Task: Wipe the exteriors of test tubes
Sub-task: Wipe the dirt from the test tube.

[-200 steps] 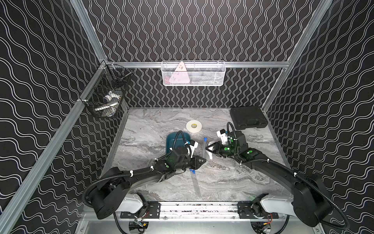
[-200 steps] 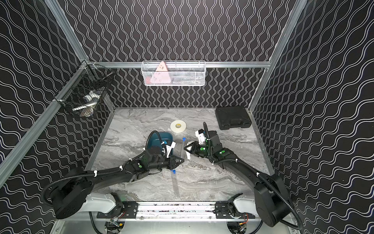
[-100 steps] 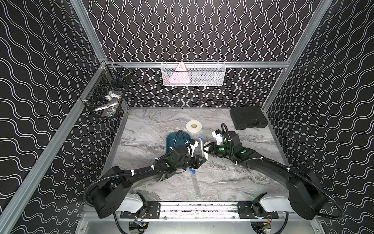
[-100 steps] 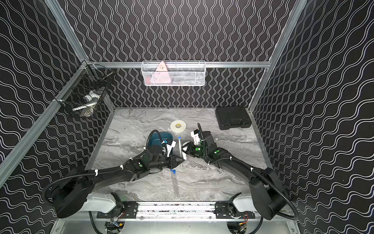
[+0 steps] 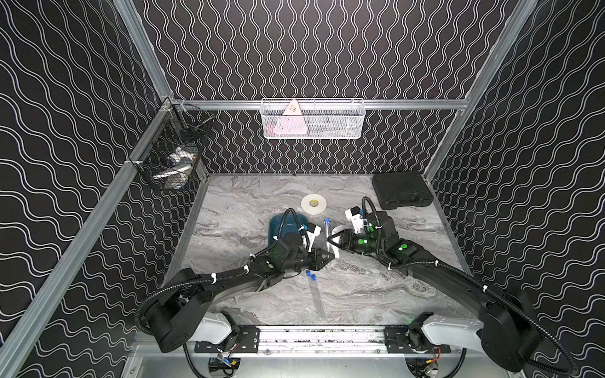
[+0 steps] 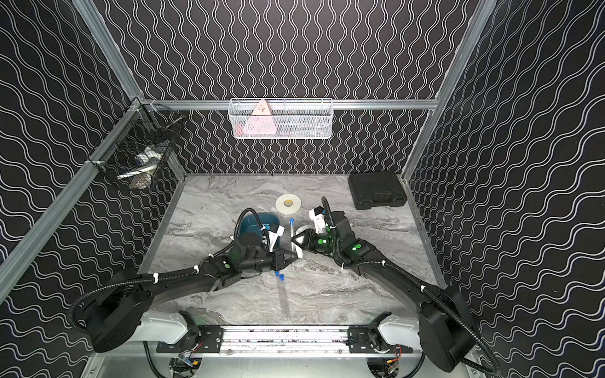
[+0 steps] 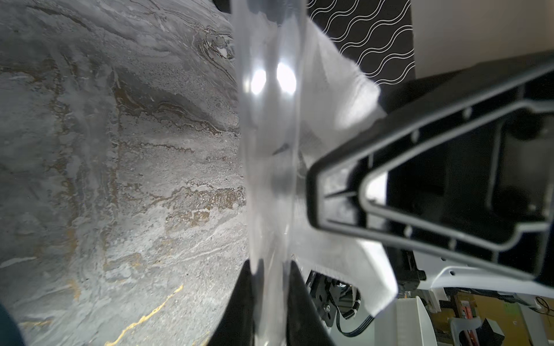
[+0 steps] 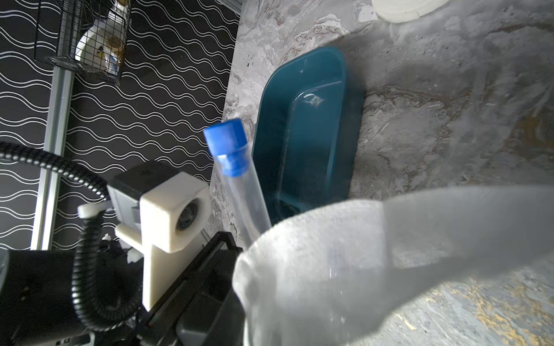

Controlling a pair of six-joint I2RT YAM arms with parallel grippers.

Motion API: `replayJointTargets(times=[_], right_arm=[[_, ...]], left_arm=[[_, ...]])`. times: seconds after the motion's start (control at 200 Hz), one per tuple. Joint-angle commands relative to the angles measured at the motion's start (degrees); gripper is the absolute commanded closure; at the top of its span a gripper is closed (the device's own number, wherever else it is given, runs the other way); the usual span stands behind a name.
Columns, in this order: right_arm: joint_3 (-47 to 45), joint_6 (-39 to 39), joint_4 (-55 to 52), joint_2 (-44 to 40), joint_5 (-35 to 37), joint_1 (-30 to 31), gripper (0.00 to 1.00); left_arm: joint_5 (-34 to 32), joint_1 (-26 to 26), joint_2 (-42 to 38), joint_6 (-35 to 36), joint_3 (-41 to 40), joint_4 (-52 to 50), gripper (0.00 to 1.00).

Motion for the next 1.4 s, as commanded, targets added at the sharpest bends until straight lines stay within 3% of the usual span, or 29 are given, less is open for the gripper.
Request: replayJointTargets(times=[0.0,0.35,0.535,0.836,1.101,1.396], right_arm=[[0.6,-0.7,1.5,1.2,-2.1,0.2,0.76],[5.5,-3.8,-0.9,8.0,-0.2,1.3,0.73],[6.1,-4.0,-0.6,9.8,0.7,1.3,0.82],[5.0,-4.9,-1.3,7.6,1.2,1.2,0.86],[2.1,-8.6,-2.3,5.6,-3.4,1.4,0.85],[1.2,-13.0,-5.0,3.6,-4.5,6.1,0.84]], left_arm=[[1.4,0.1,0.5,0.0,0.5,1.2,0.86],[3.9,0.0,1.6,0.6,1.8,0.7,0.86],[3.8,0.0,1.1,0.9,1.3,0.6,0.84],[0.8,0.9,-4.8,1.9,-1.5,-4.9,0.64],[-2.6,5.9,-12.2,6.3,2.4,-16.4,0.5],[5.4,7.4,-3.6,3.1,7.0,-8.0,0.47]])
